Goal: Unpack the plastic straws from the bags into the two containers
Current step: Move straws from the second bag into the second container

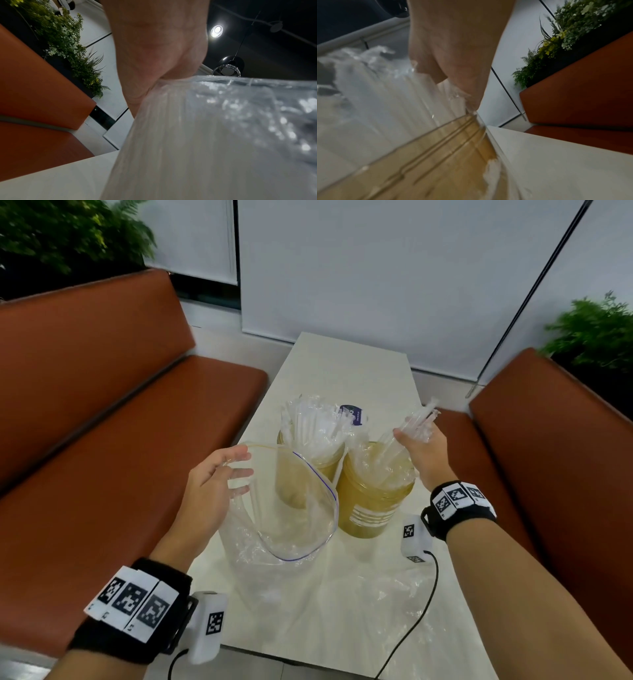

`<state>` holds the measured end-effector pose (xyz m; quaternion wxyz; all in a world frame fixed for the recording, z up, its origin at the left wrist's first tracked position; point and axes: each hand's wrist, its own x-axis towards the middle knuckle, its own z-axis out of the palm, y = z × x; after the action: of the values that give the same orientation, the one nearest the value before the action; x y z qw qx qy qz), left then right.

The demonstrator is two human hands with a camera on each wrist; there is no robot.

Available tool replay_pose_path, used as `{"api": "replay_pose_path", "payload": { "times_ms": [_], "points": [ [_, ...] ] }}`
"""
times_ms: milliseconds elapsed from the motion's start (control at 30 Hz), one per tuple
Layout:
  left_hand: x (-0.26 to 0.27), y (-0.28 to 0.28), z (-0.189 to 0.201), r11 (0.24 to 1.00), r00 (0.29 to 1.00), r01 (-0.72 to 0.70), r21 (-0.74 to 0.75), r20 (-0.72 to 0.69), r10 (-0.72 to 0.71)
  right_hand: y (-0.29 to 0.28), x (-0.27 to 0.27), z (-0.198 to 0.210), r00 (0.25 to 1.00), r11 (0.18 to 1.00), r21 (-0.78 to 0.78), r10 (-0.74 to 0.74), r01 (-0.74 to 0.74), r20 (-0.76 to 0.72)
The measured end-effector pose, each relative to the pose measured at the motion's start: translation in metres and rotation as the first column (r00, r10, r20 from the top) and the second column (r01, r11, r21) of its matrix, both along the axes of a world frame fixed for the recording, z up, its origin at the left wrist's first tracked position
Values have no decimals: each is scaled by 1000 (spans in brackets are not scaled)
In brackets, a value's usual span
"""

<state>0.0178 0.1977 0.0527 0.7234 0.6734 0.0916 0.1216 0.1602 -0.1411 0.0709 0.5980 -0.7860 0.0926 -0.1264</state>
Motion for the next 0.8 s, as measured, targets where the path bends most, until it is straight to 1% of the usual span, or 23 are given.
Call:
{"api": "replay_pose_path", "payload": {
  "times_ms": [100, 200, 300, 400, 467, 533, 600, 700, 767, 800],
  "points": [
    [1, -1, 0, 1000, 1000, -5, 9, 3, 5, -2, 1, 2, 1000, 999, 32, 8, -9, 20],
    [1, -1, 0, 1000, 1000, -9, 15, 3, 9, -2, 1, 4, 998, 998, -3, 55, -55, 35],
    [1, -1, -1, 1000, 1000, -12, 23, 4, 12, -6, 4, -7, 999, 998, -28, 49, -49, -2],
    [1, 0, -1, 1000, 1000, -19, 20, 1, 19, -9, 1, -15, 993, 993, -72, 91, -97, -79],
    [1, 1, -2, 1000, 1000, -23, 20, -5, 24, -13, -3, -13, 986, 989, -83, 113, -124, -123],
    [1, 2, -2, 999, 1000, -26, 18, -10, 26, -19, -3, -4, 990, 992, -57, 105, -111, -97],
    [2, 2, -2, 1000, 1000, -25, 19, -13, 25, -25, -3, 12, 999, 999, 16, 38, -38, -21],
    [3, 0, 0, 1000, 1000, -21, 19, -9, 21, -38, -4, 48, 987, 988, 111, -123, 111, 107],
    [4, -1, 0, 1000, 1000, -21, 17, -7, 21, -49, -2, 79, 938, 959, 173, -259, 222, 229],
    [4, -1, -1, 1000, 1000, -21, 18, -7, 21, -50, -5, 99, 908, 940, 226, -312, 254, 281]
  ]
}}
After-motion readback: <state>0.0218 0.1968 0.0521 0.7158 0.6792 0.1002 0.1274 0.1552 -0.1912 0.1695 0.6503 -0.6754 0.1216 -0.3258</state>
